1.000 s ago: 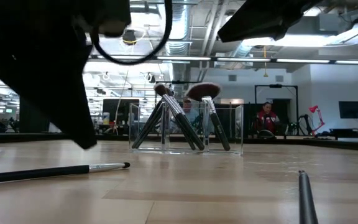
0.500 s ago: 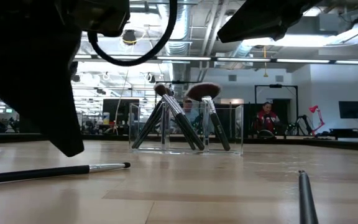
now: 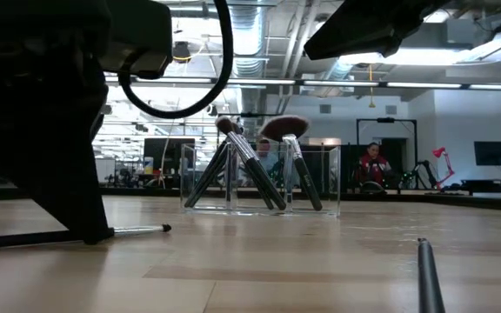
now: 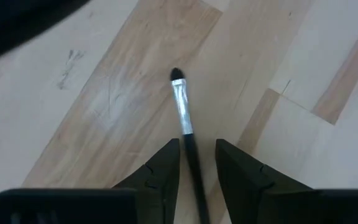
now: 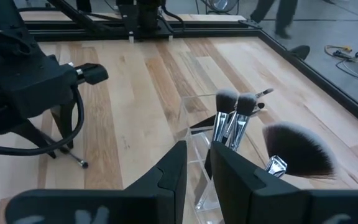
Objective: Put items in baskets/containers
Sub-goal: Put the eyeshadow brush into the left section of the transparent organizer
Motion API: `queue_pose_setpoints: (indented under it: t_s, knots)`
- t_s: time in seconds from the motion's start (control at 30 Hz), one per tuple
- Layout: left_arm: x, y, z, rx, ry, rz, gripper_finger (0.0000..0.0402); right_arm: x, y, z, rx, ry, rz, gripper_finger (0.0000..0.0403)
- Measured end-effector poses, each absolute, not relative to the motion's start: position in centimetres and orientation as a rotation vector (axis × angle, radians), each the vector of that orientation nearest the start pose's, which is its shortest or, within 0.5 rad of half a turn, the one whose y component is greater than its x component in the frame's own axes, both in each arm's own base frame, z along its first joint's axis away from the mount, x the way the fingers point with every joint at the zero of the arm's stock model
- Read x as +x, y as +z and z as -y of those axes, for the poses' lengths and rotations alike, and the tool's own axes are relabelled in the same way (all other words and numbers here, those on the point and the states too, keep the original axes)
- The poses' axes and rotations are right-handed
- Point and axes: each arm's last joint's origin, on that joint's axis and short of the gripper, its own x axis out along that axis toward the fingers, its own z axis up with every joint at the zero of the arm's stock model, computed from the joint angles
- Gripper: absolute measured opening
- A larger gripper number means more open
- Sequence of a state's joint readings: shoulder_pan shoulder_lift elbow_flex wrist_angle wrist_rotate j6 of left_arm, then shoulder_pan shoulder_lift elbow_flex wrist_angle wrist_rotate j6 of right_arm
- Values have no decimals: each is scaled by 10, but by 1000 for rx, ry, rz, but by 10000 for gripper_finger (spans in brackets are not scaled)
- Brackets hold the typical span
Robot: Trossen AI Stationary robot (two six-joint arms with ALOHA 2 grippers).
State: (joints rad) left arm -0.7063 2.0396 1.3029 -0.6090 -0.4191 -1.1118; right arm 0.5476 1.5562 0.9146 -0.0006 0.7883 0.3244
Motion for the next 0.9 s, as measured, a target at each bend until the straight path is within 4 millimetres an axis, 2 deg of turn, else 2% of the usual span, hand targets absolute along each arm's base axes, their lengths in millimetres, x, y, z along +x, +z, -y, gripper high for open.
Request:
queue_pose_setpoints:
  t_s: [0.3, 0.43, 0.63, 0.9]
  knots:
    - [298, 127, 238, -251, 397, -1065, 98, 283, 216, -149, -82, -307, -459, 66]
    - [297, 126, 237, -240, 404, -1068, 75, 283, 216, -149, -83, -306, -459, 66]
    - [294, 122, 235, -224, 413, -1076, 17, 283, 216, -149, -83, -306, -459, 66]
    - [293, 126, 233, -193, 397, -1082, 13, 283, 216, -149, -84, -306, -460, 66]
